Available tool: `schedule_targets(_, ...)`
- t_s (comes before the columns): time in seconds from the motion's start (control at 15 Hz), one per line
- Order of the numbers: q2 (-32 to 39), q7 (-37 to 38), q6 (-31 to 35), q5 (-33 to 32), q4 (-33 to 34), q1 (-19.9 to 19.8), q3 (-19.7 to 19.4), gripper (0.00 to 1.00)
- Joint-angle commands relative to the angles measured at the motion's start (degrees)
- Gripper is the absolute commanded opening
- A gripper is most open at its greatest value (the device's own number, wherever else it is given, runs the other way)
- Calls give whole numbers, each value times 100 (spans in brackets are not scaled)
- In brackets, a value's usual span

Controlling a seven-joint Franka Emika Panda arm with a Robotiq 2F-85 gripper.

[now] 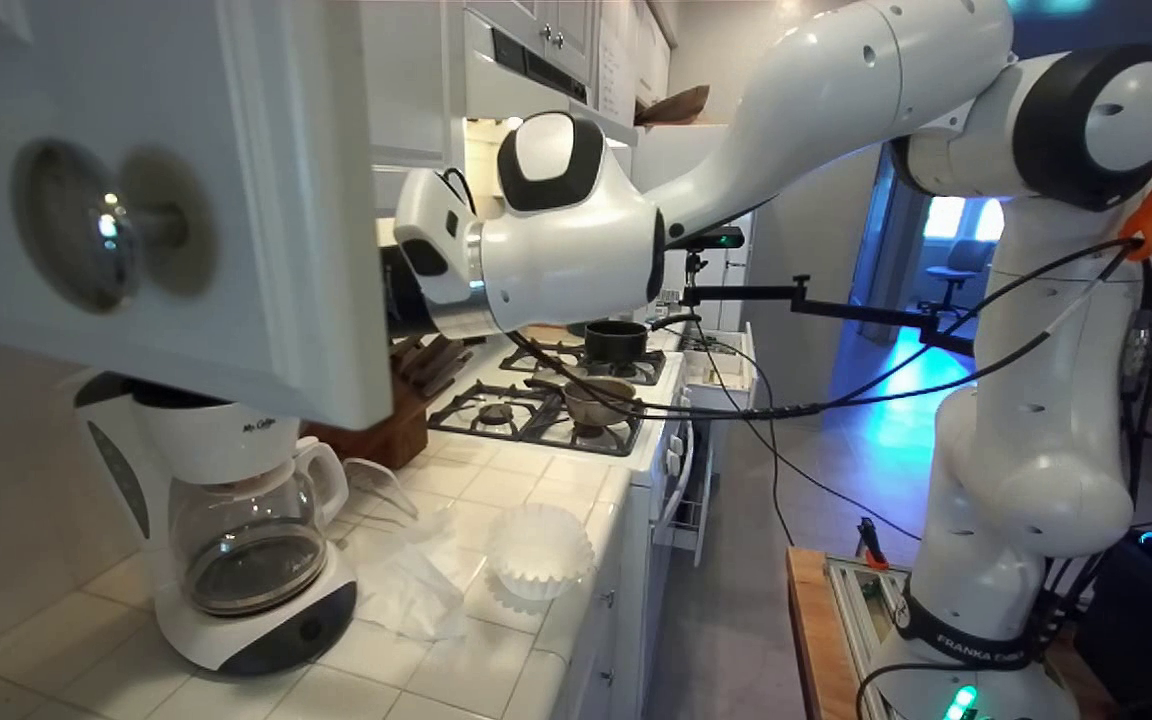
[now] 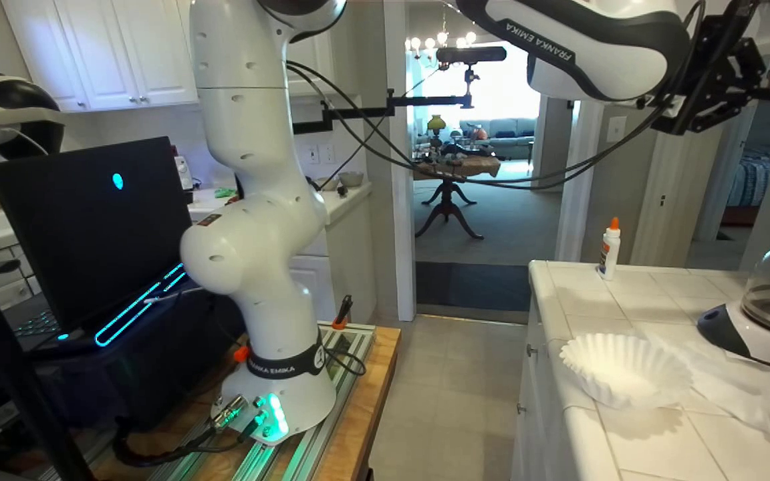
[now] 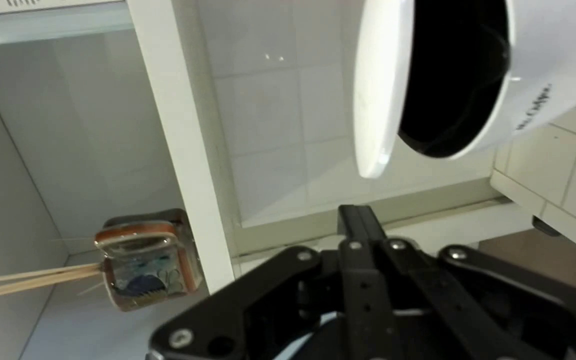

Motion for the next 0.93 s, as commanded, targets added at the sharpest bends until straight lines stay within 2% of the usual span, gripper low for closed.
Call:
schedule_targets(0.0,-695,-22,447,292,-704,-78,-84,27)
schedule_targets(0.13,-966,306,572,374,-897,-109,-144,41)
schedule_targets(0.27,-1192,566,1279,780,-990,-184,-293,53)
schedule_targets(0.33,-1332,583,1415,1048,-1124,-248,-360,62)
schedule_targets(0.6,-1913,452,1742,2118,-1692,-865,-583,88)
schedule_targets(0.67,-1987,-206,1713,2818,-1970,-196,-1462,96)
schedule_targets(0.87,-2126,-824,1507,4024,-2484,-60,-2049,100)
